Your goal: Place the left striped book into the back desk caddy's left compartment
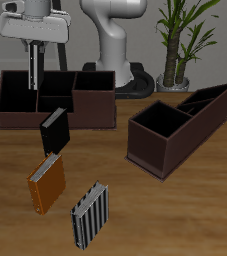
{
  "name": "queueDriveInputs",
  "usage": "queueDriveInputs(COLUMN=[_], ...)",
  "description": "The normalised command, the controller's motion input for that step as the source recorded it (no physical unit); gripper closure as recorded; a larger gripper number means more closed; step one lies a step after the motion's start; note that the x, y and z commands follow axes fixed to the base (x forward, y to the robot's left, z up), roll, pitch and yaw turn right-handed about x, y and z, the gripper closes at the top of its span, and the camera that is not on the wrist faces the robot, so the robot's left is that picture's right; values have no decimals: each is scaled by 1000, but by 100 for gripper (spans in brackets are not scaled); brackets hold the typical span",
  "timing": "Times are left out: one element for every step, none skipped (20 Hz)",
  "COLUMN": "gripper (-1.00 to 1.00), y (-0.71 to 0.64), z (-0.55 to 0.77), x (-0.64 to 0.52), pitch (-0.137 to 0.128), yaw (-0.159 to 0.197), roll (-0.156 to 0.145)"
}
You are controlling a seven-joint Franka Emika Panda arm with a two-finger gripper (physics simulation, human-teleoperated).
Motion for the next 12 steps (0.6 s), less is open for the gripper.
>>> queueDriveInputs(gripper=[100, 100, 100, 100, 100, 100, 100, 100, 100, 100, 100, 100], y=[-477, -377, -280, -396, -174, -366, -56, -449, -102, -244, -321, -293], z=[-111, -120, -102, -183, -61, -41, -9, -57, -38, -78, -155, -154], x=[-133, -116, -54, -140, -111, -196, -122, -230, -112, -136, -102, -114], pitch=[25, 30, 38, 71, 37, 44, 19, 16, 13, 30, 57, 14], yaw=[-16, -2, 15, 27, 20, 1, -19, 69, -37, -17, 0, 6], roll=[-59, -31, -41, -55, 25, -45, -9, 45, -27, 28, -14, -56])
